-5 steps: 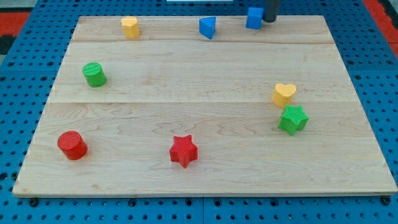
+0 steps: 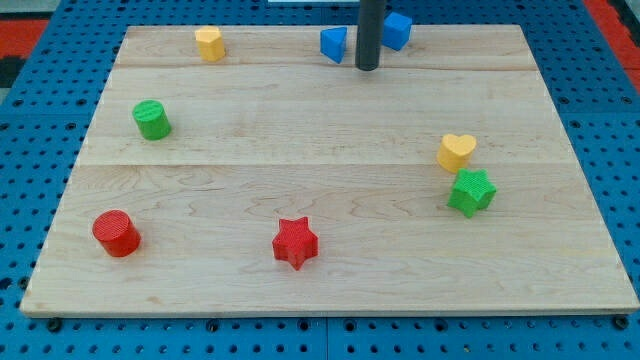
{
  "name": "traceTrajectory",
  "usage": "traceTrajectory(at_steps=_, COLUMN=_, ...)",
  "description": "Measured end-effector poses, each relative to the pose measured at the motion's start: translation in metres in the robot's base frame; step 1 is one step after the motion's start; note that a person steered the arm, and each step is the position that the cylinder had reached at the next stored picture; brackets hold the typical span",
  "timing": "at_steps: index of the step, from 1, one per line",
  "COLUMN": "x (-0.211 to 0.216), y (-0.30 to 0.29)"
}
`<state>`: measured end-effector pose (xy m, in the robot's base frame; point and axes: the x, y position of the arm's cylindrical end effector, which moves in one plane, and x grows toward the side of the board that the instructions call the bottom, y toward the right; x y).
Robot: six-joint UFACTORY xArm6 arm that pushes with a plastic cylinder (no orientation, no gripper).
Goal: Place the blue triangle above the yellow heart
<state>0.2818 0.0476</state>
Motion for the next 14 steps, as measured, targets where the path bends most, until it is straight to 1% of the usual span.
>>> traceTrajectory(at_steps=1, x=0.016, y=-0.079)
traceTrajectory(at_steps=2, x=-0.024, y=-0.121)
traceTrajectory(at_steps=3, x=-0.071, y=-0.118)
traceTrajectory(at_steps=4, x=-0.084, y=-0.038)
traceTrajectory(at_steps=5, x=-0.045, y=0.025)
traceTrajectory(at_steps=6, x=-0.003, y=0.036)
traceTrajectory(at_steps=7, x=-0.018, y=0.064)
traceTrajectory(at_steps=8, x=-0.033, y=0.052)
traceTrajectory(at_steps=9, x=-0.053, y=-0.001)
traceTrajectory(at_steps=10, x=-0.06, y=-0.051)
traceTrajectory(at_steps=11, x=-0.03, y=-0.057)
traceTrajectory(at_steps=14, x=0.046, y=-0.046)
